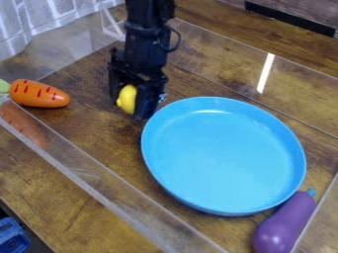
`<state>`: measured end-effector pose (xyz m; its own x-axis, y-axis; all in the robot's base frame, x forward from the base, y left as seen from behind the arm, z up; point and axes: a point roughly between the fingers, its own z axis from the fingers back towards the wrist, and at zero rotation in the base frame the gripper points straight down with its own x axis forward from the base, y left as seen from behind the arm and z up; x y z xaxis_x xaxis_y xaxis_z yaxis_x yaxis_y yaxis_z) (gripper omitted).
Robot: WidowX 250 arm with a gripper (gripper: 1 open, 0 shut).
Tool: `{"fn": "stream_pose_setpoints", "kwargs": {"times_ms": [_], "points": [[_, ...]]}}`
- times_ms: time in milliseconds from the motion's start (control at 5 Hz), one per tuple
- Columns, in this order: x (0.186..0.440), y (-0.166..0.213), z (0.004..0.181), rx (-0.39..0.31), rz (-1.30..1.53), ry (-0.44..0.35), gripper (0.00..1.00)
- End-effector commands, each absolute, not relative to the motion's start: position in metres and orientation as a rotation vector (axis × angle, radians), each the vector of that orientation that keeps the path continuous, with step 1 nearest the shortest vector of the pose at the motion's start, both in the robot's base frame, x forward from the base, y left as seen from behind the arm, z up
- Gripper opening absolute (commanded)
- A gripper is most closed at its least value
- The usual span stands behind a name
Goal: Put the lemon on the blue tray
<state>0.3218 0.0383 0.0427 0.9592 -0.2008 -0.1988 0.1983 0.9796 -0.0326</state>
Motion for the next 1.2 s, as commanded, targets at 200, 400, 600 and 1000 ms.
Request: {"fn": "stream_pose_setpoints", "kwargs": {"times_ms": [200,400,600,1000], "points": [[0.324,0.035,0.082,0.034,-0.173,0.125,0.0],[0.323,0.026,0.089,0.05,-0.261,0.123,0.0],[0.322,0.016,0.095,0.06,-0.345,0.118,0.0],[0.317,-0.005,0.097,0.089,-0.427,0.113,0.0]]}}
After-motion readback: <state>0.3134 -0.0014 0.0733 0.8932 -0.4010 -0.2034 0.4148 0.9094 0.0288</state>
